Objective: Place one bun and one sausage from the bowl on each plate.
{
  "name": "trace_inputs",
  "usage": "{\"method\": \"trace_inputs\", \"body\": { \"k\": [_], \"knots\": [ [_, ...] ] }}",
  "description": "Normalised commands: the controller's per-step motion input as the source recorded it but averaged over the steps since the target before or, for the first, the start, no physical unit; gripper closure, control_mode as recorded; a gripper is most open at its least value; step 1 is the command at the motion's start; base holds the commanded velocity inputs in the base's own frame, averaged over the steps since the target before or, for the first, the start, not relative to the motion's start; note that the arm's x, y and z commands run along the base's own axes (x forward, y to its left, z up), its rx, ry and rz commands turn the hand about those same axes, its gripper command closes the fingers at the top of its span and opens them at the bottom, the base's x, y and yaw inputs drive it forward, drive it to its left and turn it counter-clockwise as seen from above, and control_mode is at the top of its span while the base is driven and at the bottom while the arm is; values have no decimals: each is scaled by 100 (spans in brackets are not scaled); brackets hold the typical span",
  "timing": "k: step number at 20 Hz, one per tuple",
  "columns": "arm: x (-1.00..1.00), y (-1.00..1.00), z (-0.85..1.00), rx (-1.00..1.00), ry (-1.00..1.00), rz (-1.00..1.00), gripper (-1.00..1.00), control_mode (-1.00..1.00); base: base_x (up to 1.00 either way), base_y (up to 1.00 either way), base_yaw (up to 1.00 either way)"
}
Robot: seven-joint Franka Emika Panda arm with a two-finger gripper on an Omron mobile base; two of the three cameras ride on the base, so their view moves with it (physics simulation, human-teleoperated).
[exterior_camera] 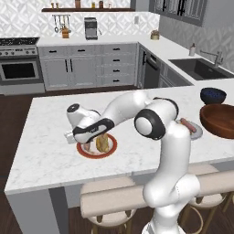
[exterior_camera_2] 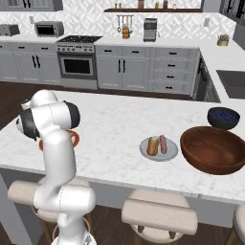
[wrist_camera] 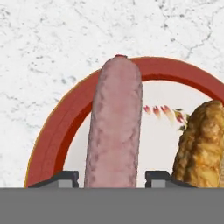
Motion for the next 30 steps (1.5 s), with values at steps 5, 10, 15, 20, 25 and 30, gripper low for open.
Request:
{"method": "trace_inputs", "body": {
  "k": [5, 10, 15, 20, 25, 30],
  "knots": [
    [-48, -75, 29, 12, 0, -1, -100, -100, 0, 0, 0],
    [-84, -90, 90, 26, -23, -7, -100, -100, 0, 0, 0],
    [-100, -87, 100, 29, -50, -6, -100, -100, 0, 0, 0],
    [-77, -26, 45, 8, -64, -3, -100, -100, 0, 0, 0],
    [-100, 11, 39, 0, -100, 0, -100, -100, 0, 0, 0],
    [-100, 25, 35, 0, -100, 0, -100, -100, 0, 0, 0]
  ]
}}
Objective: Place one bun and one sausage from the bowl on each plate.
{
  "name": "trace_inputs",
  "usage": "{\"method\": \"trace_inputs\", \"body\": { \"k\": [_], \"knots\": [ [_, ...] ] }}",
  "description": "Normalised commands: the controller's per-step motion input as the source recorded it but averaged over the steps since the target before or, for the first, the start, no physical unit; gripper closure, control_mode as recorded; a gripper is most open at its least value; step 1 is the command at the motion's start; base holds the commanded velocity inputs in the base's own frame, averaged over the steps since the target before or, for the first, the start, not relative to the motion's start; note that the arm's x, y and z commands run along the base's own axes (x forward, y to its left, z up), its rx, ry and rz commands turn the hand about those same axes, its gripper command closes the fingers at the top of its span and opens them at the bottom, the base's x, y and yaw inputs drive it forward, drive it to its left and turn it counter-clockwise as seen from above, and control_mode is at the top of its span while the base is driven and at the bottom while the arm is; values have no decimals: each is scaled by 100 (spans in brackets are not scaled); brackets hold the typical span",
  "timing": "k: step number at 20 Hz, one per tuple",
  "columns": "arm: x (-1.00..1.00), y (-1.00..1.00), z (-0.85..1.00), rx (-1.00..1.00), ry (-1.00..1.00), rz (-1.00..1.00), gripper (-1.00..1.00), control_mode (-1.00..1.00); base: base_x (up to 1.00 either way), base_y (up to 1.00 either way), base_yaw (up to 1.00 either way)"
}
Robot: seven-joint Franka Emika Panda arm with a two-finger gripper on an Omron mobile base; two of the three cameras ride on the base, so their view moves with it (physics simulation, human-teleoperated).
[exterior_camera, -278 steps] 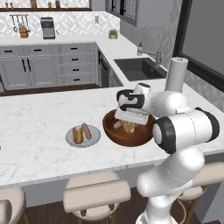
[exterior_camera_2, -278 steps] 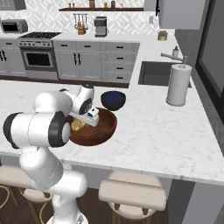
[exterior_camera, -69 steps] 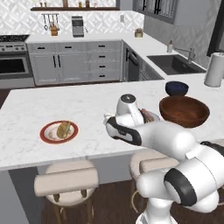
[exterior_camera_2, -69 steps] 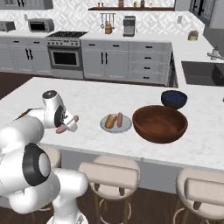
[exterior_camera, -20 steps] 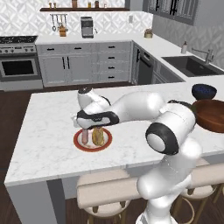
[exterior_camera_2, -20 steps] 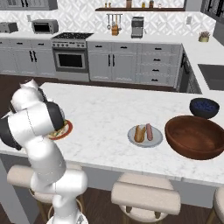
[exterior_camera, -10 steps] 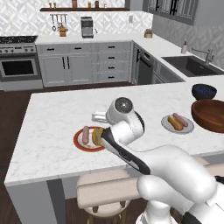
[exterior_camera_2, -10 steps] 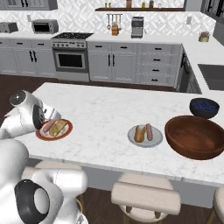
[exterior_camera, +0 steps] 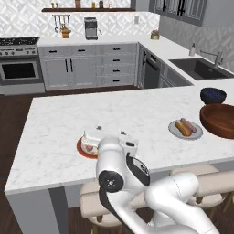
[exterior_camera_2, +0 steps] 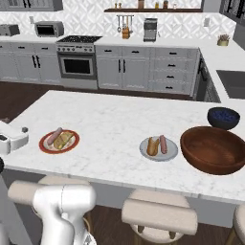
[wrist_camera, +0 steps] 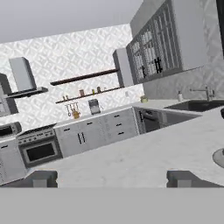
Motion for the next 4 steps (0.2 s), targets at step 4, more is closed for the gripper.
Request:
{"method": "trace_inputs", "body": {
  "k": [4],
  "knots": [
    [-100, 37, 29, 0, -100, 0, -100, -100, 0, 0, 0]
  ]
}}
